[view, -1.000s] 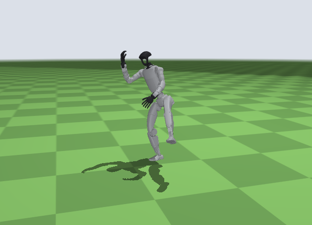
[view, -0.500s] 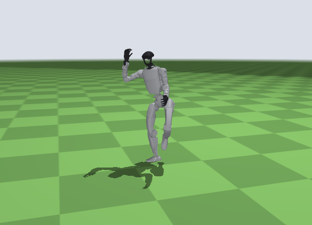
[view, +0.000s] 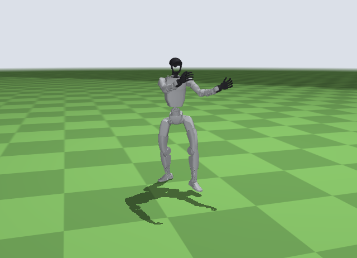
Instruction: Kungfu
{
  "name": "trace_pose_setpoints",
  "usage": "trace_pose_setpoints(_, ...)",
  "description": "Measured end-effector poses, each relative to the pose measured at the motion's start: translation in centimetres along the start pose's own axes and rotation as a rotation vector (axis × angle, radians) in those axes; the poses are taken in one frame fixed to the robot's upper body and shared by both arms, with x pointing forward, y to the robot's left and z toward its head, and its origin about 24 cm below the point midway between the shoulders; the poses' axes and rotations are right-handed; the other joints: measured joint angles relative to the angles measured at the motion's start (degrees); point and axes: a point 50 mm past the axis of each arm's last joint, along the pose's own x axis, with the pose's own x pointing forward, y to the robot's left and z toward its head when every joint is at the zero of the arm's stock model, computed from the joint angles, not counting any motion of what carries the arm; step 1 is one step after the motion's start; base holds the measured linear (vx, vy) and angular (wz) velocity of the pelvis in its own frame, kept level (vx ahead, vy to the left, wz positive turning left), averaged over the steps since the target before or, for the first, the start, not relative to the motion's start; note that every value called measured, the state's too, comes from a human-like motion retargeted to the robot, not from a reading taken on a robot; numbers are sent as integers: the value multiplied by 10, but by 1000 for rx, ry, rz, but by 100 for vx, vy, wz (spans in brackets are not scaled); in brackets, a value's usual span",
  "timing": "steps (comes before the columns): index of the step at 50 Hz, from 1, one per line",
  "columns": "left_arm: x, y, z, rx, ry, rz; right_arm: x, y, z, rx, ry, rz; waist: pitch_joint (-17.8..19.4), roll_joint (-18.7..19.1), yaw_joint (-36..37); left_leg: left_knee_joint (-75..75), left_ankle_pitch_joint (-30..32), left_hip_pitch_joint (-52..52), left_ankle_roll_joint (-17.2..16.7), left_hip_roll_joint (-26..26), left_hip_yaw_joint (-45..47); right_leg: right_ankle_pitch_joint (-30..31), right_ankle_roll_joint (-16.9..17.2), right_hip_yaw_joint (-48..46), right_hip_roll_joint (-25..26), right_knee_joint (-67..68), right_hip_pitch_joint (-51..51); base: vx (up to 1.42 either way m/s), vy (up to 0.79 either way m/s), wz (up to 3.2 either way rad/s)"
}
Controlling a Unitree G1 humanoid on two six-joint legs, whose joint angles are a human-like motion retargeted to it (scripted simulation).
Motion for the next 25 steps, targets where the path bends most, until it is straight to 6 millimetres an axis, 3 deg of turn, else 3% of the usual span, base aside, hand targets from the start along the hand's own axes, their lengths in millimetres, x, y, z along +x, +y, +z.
trace_pose_setpoints(2, 12, -13, 3, -25, 44, -4, 3, 8, -17, 101, 58, -74, -6, -9, 9, 10, -23, 4, 21, -17, 8, 29, 16, 0, 1, 1, 24, 91, 30, 124)
trace_pose_setpoints(3, 18, -19, 8, -41, 38, -26, 4, 10, -17, 131, 41, -120, -16, -7, -6, 65, -52, -32, 13, -13, -30, 53, 21, -17, 11, -2, 35, 93, 24, 145)
trace_pose_setpoints(5, 23, -32, 16, -86, 30, -50, 10, 9, -5, 121, -37, -211, 12, -40, 14, 94, -61, -56, 26, -35, -23, 111, 28, 19, -27, 12, 39, 71, 21, 118)
trace_pose_setpoints(8, 31, -47, 38, -107, -39, -62, 16, -3, 20, 2, -130, -287, 20, 5, -16, 120, -126, -30, 43, -67, -84, 205, 4, -29, 23, -6, 103, 60, 20, 165)
trace_pose_setpoints(10, 32, -42, 43, -54, -80, -64, 11, -3, 19, -63, -137, -301, -9, 2, -22, 139, -153, -32, 43, -75, -102, 263, -20, -10, 33, -3, 105, 108, 22, 48)
trace_pose_setpoints(11, 34, -36, 44, -39, -86, -50, 12, 2, 21, -96, -141, -273, -13, -12, -15, 133, -149, -33, 40, -74, -85, 272, -35, 28, 14, 19, 84, 91, 24, -36)
trace_pose_setpoints(12, 35, -32, 44, -35, -86, -42, 12, 6, 23, -133, -142, -244, -15, -21, -11, 127, -147, -32, 38, -75, -75, 260, -38, 65, 2, 41, 65, 60, 26, -35)
trace_pose_setpoints(13, 34, -33, 44, -53, -75, -43, 12, 5, 26, -181, -137, -212, -11, -18, -14, 123, -151, -26, 34, -83, -77, 205, -18, 101, 5, 64, 48, 50, 25, 42)
trace_pose_setpoints(15, 28, -40, 36, -92, -29, -80, 6, 0, 22, -268, -88, -161, -9, 2, -40, 110, -157, -8, 29, -107, -107, 87, 9, 212, 61, 100, 17, 45, 16, 141)
trace_pose_setpoints(17, 15, -45, 15, -77, 28, -148, -12, -7, -9, -321, 66, -145, -19, 17, -92, 96, -156, 8, 25, -139, -143, 30, 28, 277, 117, 102, -8, 58, 3, 204)
trace_pose_setpoints(19, -6, -41, -22, 23, 98, -252, -50, -6, -64, -323, 290, -159, -38, 38, -147, 80, -154, 17, 16, -159, -185, -17, -11, 278, 143, 105, -54, 58, -7, 178)
trace_pose_setpoints(21, -39, -26, -75, 177, 261, -396, -117, 14, -136, -237, 568, -219, -39, 68, -188, 55, -149, 45, 1, -163, -216, -36, -56, 316, 177, 111, -121, 46, -2, 93)
trace_pose_setpoints(23, -102, -2, -144, 312, 669, -500, -218, 54, -202, -93, 973, -288, -12, 94, -213, 25, -139, 89, -13, -159, -223, -2, -112, 387, 214, 109, -185, 26, 12, 31)
trace_pose_setpoints(24, -149, 7, -174, 345, 940, -547, -281, 72, -224, -27, 1241, -291, 8, 106, -232, 9, -134, 114, -18, -163, -229, 40, -122, 390, 216, 99, -211, 13, 19, 74)
trace_pose_setpoints(25, -204, 13, -194, 356, 1224, -602, -349, 90, -232, 45, 1529, -279, 31, 117, -255, -7, -129, 140, -23, -170, -239, 89, -120, 376, 209, 86, -234, 10, 20, 158)
